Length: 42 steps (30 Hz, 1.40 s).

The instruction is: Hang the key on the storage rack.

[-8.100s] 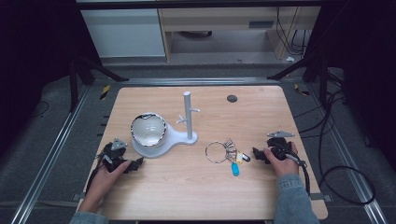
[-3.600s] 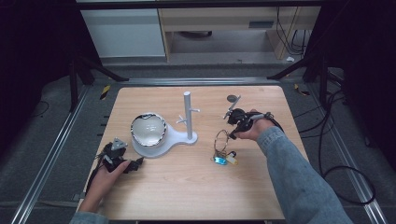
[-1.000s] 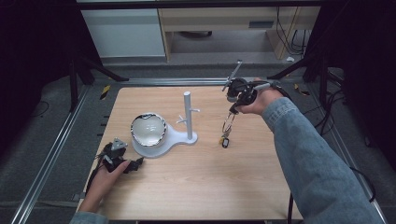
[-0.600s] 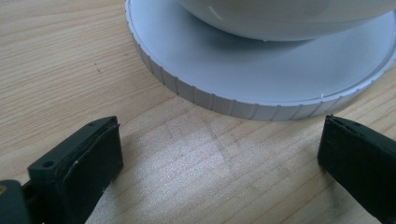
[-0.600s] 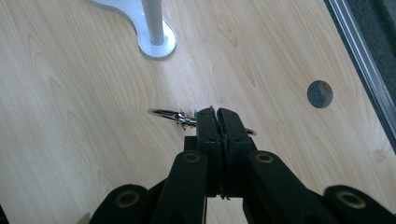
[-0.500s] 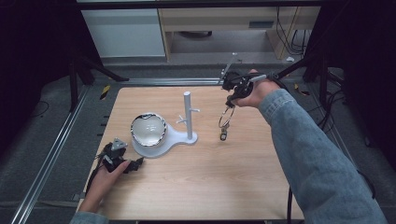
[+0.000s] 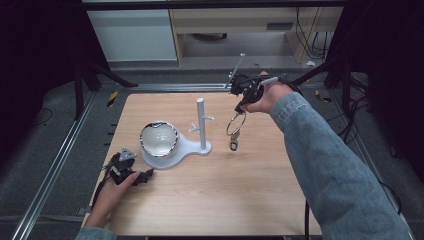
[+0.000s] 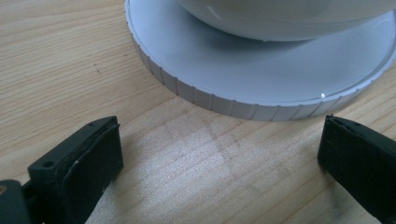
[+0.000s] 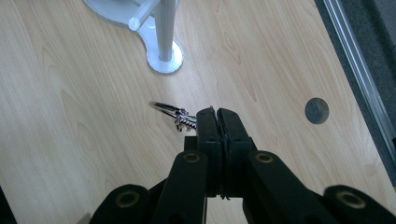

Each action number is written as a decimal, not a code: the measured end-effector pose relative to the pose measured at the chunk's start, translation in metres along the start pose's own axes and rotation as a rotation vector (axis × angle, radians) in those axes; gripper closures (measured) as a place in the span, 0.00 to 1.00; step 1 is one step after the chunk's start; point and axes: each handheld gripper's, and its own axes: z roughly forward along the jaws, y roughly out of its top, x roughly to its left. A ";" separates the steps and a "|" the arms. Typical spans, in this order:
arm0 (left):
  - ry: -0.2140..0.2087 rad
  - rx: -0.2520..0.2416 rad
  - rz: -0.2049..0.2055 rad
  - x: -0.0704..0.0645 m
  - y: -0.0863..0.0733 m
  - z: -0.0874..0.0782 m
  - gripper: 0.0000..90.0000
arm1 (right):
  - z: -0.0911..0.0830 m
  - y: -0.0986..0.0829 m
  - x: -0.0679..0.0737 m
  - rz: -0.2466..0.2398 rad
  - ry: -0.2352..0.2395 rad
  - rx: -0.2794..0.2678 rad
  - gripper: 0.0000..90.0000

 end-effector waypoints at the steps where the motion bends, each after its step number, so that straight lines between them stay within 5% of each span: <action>1: 0.000 0.000 0.000 0.000 0.000 0.000 0.00 | 0.000 0.001 0.000 -0.004 -0.005 0.002 0.99; 13: 0.000 0.000 0.000 0.000 0.000 0.000 0.00 | -0.015 0.018 0.007 -0.018 -0.026 0.005 0.99; 42: 0.001 0.001 -0.001 0.000 0.000 0.000 0.00 | -0.015 0.057 0.023 -0.079 0.023 -0.017 0.99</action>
